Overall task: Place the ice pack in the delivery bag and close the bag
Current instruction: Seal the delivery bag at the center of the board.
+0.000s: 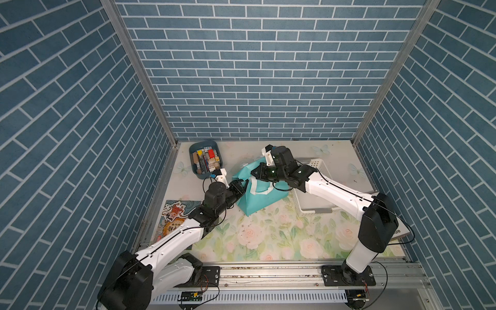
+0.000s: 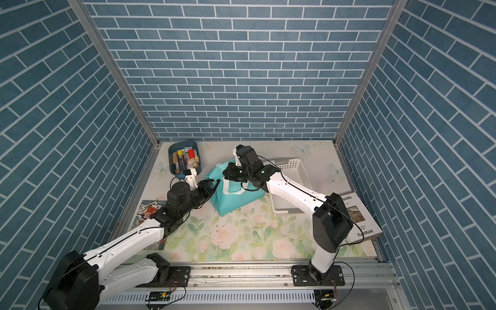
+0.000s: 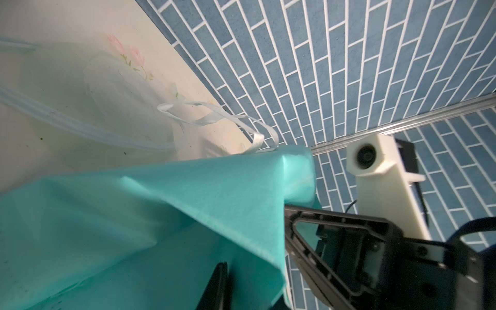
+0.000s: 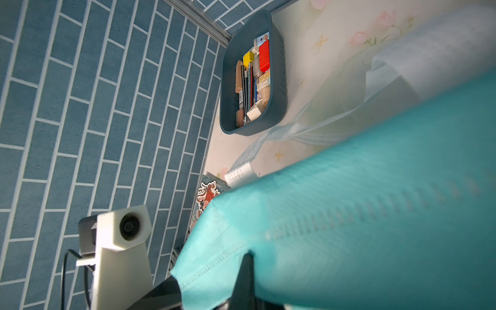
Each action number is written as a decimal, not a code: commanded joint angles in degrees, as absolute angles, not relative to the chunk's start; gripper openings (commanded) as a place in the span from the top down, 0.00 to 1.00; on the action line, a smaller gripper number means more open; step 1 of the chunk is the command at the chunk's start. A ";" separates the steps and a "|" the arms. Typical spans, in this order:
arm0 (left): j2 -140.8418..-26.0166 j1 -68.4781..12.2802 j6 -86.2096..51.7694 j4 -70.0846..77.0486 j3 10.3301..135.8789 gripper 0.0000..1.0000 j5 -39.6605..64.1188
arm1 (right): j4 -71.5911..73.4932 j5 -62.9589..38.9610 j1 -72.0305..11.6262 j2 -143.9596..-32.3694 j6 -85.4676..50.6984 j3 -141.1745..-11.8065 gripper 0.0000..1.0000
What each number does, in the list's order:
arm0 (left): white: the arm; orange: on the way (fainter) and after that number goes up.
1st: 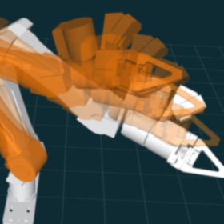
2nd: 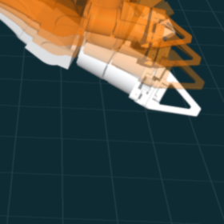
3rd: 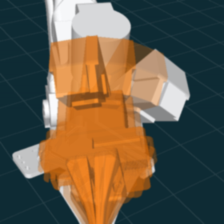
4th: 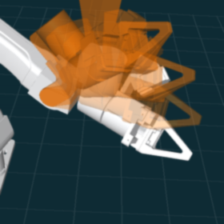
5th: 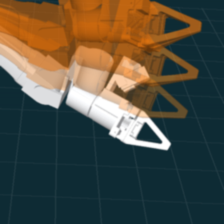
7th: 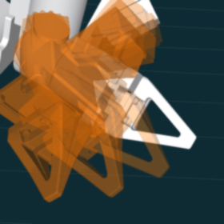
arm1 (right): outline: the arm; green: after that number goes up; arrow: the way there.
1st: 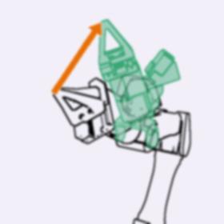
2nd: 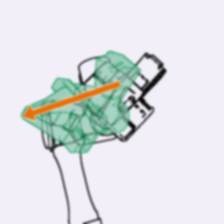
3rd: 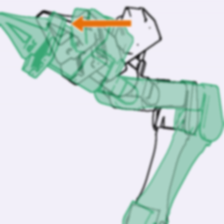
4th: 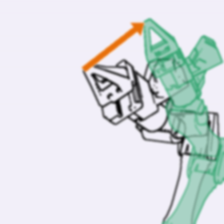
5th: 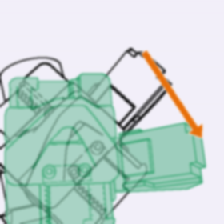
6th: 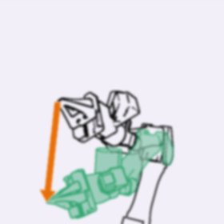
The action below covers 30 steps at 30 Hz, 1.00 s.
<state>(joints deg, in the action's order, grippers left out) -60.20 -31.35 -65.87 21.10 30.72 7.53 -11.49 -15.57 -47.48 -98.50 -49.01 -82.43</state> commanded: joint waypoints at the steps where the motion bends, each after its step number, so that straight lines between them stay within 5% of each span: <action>1: -57.19 -30.95 -63.89 17.97 31.80 0.71 7.00 | -13.59 -14.45 -47.81 -100.08 -46.76 -81.83 1.00; 7: -51.35 -30.20 -59.25 5.42 33.56 0.69 3.85 | -12.54 -15.00 -47.87 -100.24 -46.67 -81.13 1.00; 12: -46.49 -28.57 -58.84 0.31 32.63 0.80 1.31 | -11.29 -16.17 -47.90 -100.22 -46.76 -80.23 1.00; 30: -52.29 -28.12 -62.24 12.26 29.88 0.92 8.71 | -7.21 -18.70 -48.32 -98.63 -46.76 -77.90 1.00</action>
<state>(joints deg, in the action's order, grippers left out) -51.46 -28.36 -62.33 9.04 30.06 6.92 -6.15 -17.80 -47.88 -98.89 -48.97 -79.20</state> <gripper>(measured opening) 0.085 0.045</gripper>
